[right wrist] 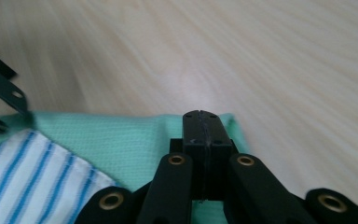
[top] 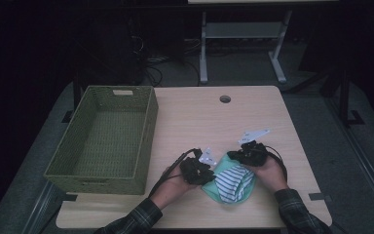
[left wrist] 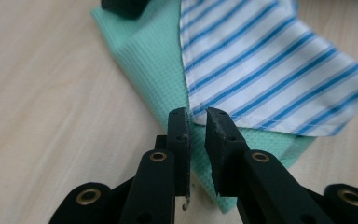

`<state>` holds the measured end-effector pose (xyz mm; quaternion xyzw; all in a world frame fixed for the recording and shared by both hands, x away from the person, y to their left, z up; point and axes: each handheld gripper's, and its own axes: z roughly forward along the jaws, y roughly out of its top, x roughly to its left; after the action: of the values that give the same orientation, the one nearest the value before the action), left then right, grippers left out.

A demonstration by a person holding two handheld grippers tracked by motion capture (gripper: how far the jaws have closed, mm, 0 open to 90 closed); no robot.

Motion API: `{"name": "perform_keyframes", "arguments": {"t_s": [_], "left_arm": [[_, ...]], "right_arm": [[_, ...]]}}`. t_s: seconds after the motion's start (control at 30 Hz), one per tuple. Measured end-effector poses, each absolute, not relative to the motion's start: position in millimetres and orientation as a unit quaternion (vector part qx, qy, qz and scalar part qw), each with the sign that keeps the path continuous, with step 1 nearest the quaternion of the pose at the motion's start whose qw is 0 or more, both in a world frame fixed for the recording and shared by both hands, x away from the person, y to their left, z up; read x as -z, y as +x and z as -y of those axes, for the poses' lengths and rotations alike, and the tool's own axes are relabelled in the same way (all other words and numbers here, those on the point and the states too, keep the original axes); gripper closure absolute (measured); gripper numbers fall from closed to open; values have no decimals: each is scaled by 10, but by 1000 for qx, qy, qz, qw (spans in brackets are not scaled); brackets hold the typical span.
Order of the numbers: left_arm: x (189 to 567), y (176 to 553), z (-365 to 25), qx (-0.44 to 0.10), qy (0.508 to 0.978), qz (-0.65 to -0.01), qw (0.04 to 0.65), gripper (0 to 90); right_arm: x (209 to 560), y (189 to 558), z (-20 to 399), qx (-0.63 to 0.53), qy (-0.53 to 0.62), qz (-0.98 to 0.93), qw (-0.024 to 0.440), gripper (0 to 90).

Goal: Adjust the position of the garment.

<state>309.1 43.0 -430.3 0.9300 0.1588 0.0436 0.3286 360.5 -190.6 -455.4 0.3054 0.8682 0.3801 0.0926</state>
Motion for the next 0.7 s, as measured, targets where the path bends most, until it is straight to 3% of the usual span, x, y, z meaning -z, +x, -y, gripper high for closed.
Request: {"name": "perform_keyframes", "arguments": {"t_s": [0.2,0.47,0.7], "left_arm": [[4230,2910,-528,-27,927,-154,342,813],[4387,2687,-481,5,939,-142,313,815],[4477,2765,-472,-15,948,-146,282,827]], "right_arm": [[4551,3637,2178,-371,333,-860,108,898],[4619,3603,2344,-356,348,-861,106,897],[4648,3571,2335,-349,343,-866,103,898]]}}
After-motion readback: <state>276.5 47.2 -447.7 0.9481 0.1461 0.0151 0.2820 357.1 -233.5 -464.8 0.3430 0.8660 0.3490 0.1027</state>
